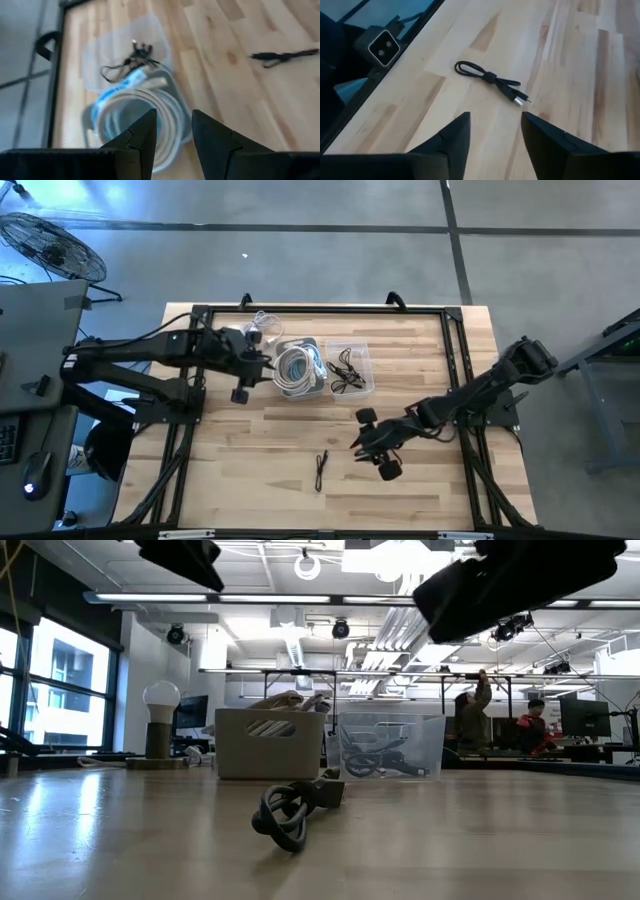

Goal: Pick & Place USB Port
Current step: Put the black charger cable into the transparent bin, then return to Home Position

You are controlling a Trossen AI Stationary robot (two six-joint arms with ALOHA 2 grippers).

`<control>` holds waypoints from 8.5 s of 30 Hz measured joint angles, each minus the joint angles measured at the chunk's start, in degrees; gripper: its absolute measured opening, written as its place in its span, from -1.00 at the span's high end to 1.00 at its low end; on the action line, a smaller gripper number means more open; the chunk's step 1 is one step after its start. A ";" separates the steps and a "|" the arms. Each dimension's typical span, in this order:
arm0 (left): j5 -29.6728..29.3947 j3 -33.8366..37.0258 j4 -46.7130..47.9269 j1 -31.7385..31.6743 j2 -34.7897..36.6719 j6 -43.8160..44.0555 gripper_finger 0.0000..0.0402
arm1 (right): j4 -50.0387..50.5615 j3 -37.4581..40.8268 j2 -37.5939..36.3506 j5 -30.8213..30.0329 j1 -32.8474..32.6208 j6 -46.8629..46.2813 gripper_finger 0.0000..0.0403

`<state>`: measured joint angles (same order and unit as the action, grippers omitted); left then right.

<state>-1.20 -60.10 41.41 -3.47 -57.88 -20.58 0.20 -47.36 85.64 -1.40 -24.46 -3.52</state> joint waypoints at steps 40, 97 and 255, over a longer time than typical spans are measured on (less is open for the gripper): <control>-9.90 0.00 12.17 10.76 0.71 12.04 0.41 | 19.06 -27.68 26.03 8.32 2.70 28.74 -0.07; -9.91 0.07 11.47 10.74 0.69 12.06 0.41 | 15.46 -33.72 35.95 11.57 7.77 26.48 0.92; -8.68 36.48 -17.13 10.61 52.42 -9.14 0.41 | 14.81 17.97 -54.55 26.63 48.82 15.98 0.97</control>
<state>-9.87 -23.62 24.28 7.14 -5.45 -29.71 15.01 -29.39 31.09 25.23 24.36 12.46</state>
